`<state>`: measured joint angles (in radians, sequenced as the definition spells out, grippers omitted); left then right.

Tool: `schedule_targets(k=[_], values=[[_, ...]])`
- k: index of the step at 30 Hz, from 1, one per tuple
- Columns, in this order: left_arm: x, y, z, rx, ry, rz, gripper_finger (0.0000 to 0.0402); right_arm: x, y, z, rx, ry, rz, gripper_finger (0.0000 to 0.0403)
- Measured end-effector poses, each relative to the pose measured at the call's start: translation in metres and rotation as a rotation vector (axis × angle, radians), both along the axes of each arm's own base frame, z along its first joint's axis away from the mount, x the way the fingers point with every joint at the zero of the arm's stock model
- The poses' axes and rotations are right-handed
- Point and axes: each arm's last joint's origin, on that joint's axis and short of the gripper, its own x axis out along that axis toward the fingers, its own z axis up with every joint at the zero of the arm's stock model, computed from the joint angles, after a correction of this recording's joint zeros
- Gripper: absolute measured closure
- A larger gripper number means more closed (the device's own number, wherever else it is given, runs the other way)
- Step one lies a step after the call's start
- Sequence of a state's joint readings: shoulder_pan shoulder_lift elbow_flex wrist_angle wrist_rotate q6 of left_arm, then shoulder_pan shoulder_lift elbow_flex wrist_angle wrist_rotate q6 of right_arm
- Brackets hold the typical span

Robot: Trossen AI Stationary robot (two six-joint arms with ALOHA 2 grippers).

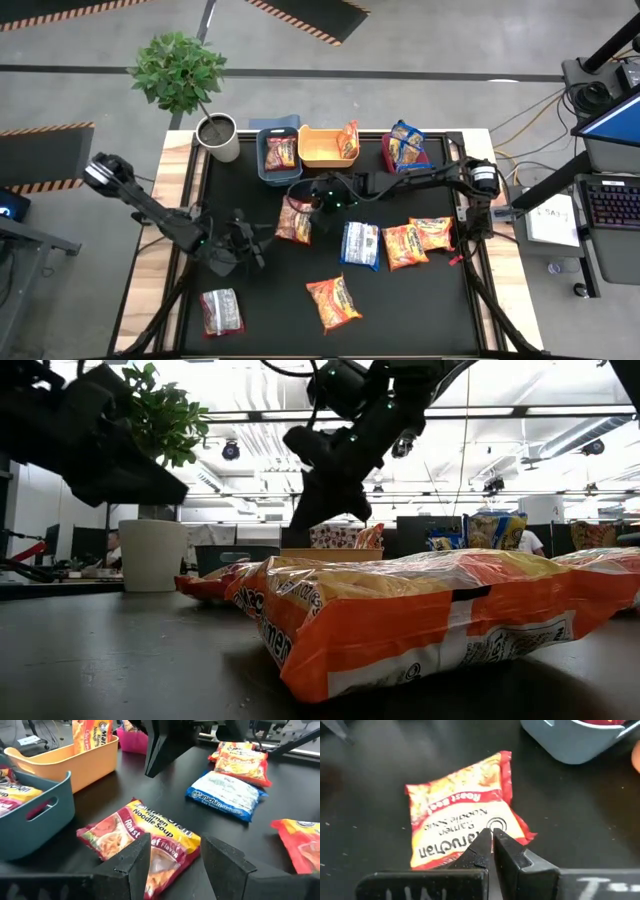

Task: Sort Maruchan noodles
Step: Put the red noodle pack into the blue bin

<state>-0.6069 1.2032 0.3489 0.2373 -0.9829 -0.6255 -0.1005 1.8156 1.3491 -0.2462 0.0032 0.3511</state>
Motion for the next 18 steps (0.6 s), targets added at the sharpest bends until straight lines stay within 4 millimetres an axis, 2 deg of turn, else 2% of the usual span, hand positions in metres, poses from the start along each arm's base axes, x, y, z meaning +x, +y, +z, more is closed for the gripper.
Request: schedule_targets(k=[7, 11, 15, 18], values=[[0.019, 0.002, -0.012, -0.007, 0.036, -0.018, 0.0246, 0.001, 0.001, -0.008, -0.024, -0.106, 0.019, 0.0394], [0.026, 0.006, -0.019, -0.037, 0.096, -0.068, 0.0263, -0.003, -0.003, -0.02, -0.003, -0.171, -0.016, 0.0394], [0.029, 0.01, -0.025, -0.02, 0.136, -0.073, 0.0292, -0.007, -0.013, -0.027, 0.111, -0.232, -0.09, 0.0393], [0.03, 0.014, -0.028, -0.007, 0.156, -0.055, 0.0314, -0.012, -0.018, -0.034, 0.204, -0.214, -0.136, 0.0378]])
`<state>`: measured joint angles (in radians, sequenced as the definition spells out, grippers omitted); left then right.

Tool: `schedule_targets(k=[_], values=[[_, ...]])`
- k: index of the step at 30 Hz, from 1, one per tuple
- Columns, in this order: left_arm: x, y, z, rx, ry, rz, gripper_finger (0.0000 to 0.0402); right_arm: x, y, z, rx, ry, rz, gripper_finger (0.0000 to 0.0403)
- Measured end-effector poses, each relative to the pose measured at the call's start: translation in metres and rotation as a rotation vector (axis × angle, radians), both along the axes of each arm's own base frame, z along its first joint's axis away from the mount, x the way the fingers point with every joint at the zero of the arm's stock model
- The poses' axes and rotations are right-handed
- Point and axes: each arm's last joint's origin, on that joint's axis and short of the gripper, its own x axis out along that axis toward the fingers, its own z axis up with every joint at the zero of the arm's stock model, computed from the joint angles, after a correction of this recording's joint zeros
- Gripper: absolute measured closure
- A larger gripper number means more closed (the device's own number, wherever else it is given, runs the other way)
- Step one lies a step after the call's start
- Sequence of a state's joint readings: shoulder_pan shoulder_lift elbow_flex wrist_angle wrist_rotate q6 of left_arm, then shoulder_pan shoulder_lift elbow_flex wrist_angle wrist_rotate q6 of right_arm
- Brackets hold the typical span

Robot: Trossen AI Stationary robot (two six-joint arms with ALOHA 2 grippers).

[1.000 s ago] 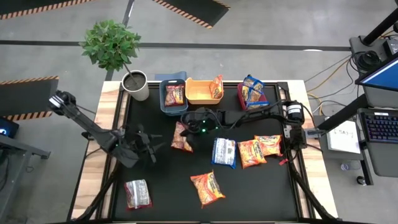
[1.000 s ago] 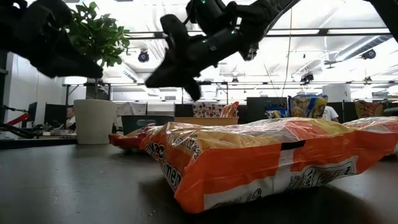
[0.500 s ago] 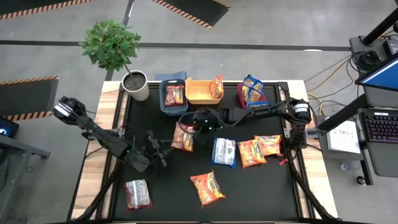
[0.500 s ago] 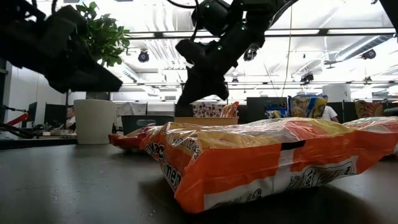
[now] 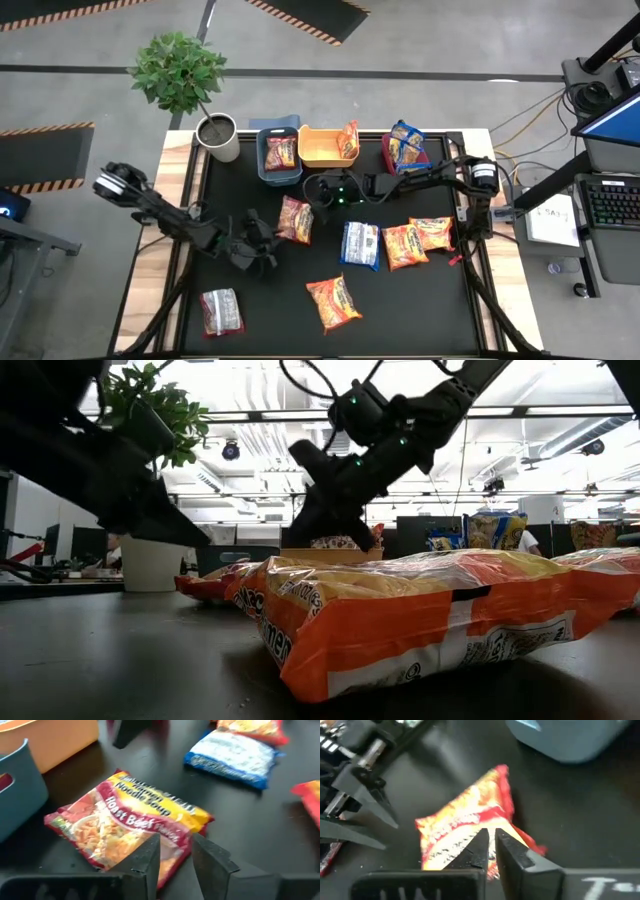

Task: Sort Maruchan noodles
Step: Put the red noodle pack into the blue bin

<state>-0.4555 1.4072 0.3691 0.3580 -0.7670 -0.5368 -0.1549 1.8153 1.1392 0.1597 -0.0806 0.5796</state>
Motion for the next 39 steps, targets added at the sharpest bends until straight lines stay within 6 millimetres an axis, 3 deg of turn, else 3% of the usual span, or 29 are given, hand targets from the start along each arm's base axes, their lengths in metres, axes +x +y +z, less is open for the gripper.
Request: schedule_targets(k=[12, 23, 30, 39], values=[[0.007, 0.016, -0.022, -0.034, 0.092, 0.065, 0.0361, -0.009, -0.006, -0.013, 0.116, 0.029, -0.098, 0.0202], [0.007, 0.016, -0.038, -0.08, 0.129, 0.102, 0.0363, 0.007, -0.006, -0.039, 0.185, -0.069, -0.097, 0.0073], [0.008, 0.016, -0.042, -0.088, 0.125, 0.121, 0.0363, 0.018, -0.003, -0.047, 0.231, -0.155, -0.027, 0.0055], [0.009, 0.017, -0.041, -0.09, 0.116, 0.121, 0.0363, 0.037, 0.008, -0.061, 0.172, -0.179, 0.033, 0.0087]])
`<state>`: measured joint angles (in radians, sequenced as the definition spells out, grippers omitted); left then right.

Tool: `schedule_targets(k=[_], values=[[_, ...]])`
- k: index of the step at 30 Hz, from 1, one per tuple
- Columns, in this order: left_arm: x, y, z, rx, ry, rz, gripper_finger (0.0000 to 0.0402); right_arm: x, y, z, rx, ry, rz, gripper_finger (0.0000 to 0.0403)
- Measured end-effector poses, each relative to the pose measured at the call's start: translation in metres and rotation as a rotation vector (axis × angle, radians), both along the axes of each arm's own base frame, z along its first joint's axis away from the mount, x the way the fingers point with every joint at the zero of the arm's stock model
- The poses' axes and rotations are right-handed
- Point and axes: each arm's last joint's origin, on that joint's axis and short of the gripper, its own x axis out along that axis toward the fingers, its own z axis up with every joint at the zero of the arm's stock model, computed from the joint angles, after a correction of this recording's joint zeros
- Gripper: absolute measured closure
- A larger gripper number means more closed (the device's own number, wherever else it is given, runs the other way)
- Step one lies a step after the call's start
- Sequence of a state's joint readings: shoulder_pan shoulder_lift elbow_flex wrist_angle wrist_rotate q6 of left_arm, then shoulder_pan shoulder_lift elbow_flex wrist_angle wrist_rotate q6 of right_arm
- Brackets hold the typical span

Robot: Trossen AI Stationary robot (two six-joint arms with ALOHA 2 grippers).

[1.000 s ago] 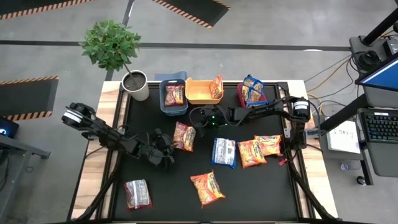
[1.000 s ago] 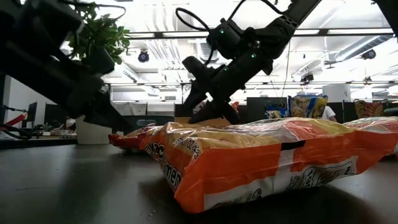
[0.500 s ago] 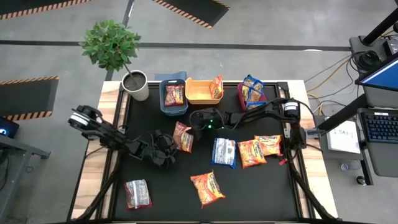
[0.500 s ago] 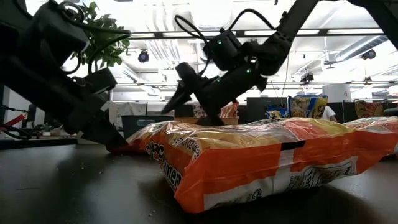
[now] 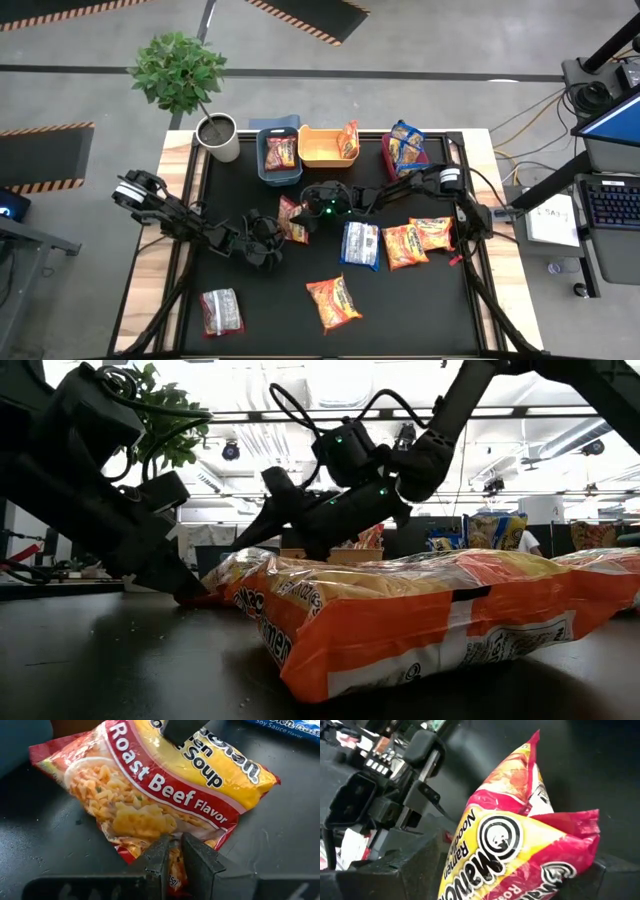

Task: Sort Maruchan noodles
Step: Put the red noodle pack into the blue bin

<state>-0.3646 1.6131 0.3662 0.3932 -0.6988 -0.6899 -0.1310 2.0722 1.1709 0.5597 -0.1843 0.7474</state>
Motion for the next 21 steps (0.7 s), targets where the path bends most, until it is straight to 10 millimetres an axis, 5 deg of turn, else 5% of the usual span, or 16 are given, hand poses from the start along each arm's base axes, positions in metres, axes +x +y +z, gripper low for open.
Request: schedule_targets(k=[13, 21], values=[[0.0, -0.001, 0.005, -0.011, -0.02, -0.015, 0.0363, 0.001, 0.0, -0.001, -0.026, -0.01, 0.042, 0.0238], [-0.005, -0.009, 0.034, 0.045, -0.081, -0.141, 0.0363, 0.0, 0.001, 0.017, -0.07, -0.048, 0.069, 0.0303]])
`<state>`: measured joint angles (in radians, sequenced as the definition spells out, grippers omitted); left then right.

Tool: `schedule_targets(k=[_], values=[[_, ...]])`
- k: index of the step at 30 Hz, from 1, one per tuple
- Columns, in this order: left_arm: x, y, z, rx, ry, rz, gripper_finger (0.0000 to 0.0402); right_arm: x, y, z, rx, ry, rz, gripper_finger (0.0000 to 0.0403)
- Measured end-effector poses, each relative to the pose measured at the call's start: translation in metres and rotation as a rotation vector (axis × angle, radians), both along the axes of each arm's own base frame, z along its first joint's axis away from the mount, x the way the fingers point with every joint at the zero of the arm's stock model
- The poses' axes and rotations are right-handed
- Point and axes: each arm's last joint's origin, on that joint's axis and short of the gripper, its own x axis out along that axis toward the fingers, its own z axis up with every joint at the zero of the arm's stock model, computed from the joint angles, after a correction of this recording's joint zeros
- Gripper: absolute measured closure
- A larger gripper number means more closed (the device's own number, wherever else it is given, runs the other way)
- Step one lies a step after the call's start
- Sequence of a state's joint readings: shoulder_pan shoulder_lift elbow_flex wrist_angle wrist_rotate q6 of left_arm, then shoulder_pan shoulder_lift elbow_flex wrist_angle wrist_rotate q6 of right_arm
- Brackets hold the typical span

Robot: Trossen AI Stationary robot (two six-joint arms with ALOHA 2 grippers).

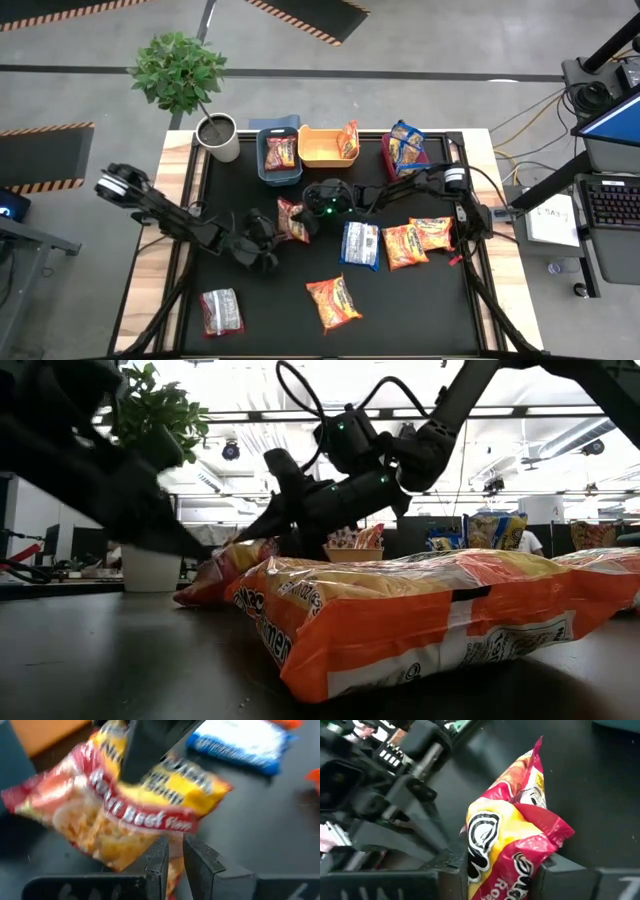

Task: Sort Maruchan noodles
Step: Put the red noodle pack into the blue bin

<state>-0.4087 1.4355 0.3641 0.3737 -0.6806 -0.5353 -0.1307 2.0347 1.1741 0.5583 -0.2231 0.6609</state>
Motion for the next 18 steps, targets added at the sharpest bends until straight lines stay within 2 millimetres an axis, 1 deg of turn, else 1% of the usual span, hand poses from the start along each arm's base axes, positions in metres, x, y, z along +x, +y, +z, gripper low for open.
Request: schedule_targets(k=[3, 8, 13, 18], values=[[-0.007, -0.001, 0.018, 0.021, -0.025, -0.042, 0.0363, 0.0, 0.0, 0.004, -0.004, -0.01, 0.016, 0.0314], [-0.023, 0.005, 0.048, 0.045, -0.073, -0.093, 0.0363, -0.001, 0.001, 0.016, -0.029, -0.041, 0.028, 0.0329], [-0.043, 0.014, 0.075, 0.107, -0.131, -0.139, 0.0363, -0.004, 0.001, 0.037, -0.097, -0.099, 0.046, 0.0333], [-0.059, 0.023, 0.097, 0.192, -0.221, -0.12, 0.0363, -0.007, -0.012, 0.061, -0.177, -0.155, 0.002, 0.0333]])
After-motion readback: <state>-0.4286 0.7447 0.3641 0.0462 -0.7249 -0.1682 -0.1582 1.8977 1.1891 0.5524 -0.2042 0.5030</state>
